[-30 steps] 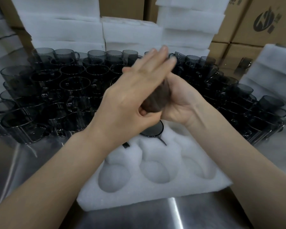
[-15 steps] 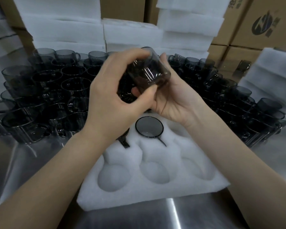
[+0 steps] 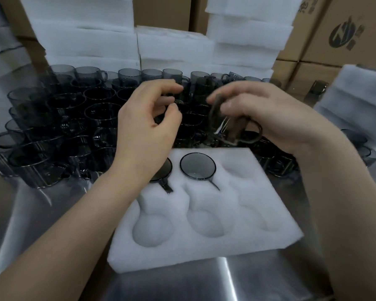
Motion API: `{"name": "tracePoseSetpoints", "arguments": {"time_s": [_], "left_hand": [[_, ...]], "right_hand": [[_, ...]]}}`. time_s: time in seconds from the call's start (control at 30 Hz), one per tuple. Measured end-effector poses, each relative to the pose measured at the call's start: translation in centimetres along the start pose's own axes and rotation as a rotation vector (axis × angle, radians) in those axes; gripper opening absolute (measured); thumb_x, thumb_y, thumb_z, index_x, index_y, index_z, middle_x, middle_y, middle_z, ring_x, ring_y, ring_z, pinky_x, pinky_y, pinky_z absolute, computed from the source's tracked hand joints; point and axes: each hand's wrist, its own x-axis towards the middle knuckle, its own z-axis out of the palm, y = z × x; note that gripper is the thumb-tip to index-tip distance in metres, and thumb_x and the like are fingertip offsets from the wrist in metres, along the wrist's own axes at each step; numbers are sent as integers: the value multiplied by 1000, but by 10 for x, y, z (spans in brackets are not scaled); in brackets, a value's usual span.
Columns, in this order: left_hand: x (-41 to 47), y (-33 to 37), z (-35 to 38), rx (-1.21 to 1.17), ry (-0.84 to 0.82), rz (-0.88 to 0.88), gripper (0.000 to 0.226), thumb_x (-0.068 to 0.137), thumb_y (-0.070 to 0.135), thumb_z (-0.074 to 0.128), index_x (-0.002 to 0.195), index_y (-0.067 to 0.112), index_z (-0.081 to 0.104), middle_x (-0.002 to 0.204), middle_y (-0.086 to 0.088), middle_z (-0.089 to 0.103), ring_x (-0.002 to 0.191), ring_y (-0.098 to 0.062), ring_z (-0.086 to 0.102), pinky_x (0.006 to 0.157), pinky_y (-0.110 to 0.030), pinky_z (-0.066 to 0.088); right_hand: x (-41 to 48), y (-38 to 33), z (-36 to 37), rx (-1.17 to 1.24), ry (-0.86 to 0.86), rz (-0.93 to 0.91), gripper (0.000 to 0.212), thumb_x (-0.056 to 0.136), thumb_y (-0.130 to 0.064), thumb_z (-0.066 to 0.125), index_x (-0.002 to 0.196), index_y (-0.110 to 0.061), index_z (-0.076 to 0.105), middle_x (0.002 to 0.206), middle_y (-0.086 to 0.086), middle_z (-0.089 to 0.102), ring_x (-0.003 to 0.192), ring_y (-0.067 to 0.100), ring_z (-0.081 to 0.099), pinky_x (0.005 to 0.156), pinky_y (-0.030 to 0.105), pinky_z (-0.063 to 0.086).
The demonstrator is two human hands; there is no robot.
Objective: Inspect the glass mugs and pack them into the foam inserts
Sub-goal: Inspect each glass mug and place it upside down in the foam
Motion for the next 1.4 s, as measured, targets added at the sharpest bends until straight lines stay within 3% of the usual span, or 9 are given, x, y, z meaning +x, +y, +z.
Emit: {"name": "tracePoseSetpoints", "arguments": {"time_s": [0.13, 0.33, 0.5, 0.6, 0.67, 1.03, 1.17, 1.3, 1.4], "left_hand": [[0, 0, 1, 51, -40, 6, 28, 85, 0, 50, 98, 18, 67, 106, 5, 63, 92, -9, 65, 83, -15, 49], [0, 1, 1, 91, -70, 10, 28, 87, -5, 50, 93, 14, 70, 112, 0, 63, 90, -6, 63, 81, -12, 48], [-1, 2, 1, 96, -88, -13, 28, 88, -6, 51, 90, 13, 71, 112, 1, 63, 89, -7, 64, 82, -15, 50], [-2, 3, 1, 109, -93, -10, 27, 88, -6, 52, 89, 12, 72, 110, 3, 63, 90, -10, 65, 82, -19, 51], [-1, 3, 1, 116, -98, -13, 27, 87, -6, 52, 88, 12, 72, 109, 3, 64, 90, -9, 65, 81, -17, 50], [-1, -1, 2, 120, -131, 13, 25, 87, -5, 54, 89, 11, 73, 100, 5, 69, 91, -4, 64, 81, -11, 48], [-2, -2, 2, 114, -148, 13, 26, 87, -4, 54, 89, 13, 73, 99, 7, 69, 90, -4, 64, 81, -12, 48], [-2, -2, 2, 116, -156, 13, 26, 87, -3, 54, 88, 15, 73, 99, 8, 69, 89, -6, 64, 79, -13, 49], [-2, -2, 2, 122, -164, 21, 25, 87, -1, 53, 88, 16, 72, 98, 7, 69, 89, -8, 65, 81, -19, 52]], "right_hand": [[-15, 8, -3, -246, 45, 61, 25, 64, -34, 74, 87, -26, 71, 77, -6, 64, 69, 5, 59, 64, 19, 48], [-24, 18, 0, -404, -8, 130, 21, 64, -34, 73, 84, -28, 66, 64, -15, 60, 56, 2, 52, 52, 19, 45], [-26, 20, 12, -527, -64, 103, 27, 63, -38, 61, 88, -26, 58, 90, -10, 55, 62, 2, 55, 45, 15, 42], [-26, 21, 19, -681, -92, 92, 27, 70, -39, 53, 92, -25, 50, 100, -10, 44, 94, 14, 48, 69, 27, 46], [-27, 21, 20, -814, -129, 80, 36, 67, -44, 44, 98, -25, 47, 101, -13, 39, 102, 17, 37, 85, 31, 35], [-29, 22, 8, -819, -328, 11, 32, 70, -37, 48, 100, -26, 45, 104, -7, 46, 99, 12, 39, 82, 22, 34], [-33, 32, 8, -850, -323, -5, 21, 85, -30, 49, 102, -30, 38, 98, -12, 43, 96, 4, 35, 83, 22, 27], [-46, 44, 13, -874, -266, -19, 34, 95, -55, 24, 124, -40, 31, 103, -26, 39, 107, -8, 26, 93, 24, 16], [-44, 45, 18, -1027, -312, -21, 63, 92, -64, -1, 151, -44, 8, 138, -21, 29, 131, 0, 15, 110, 31, 10]]}}
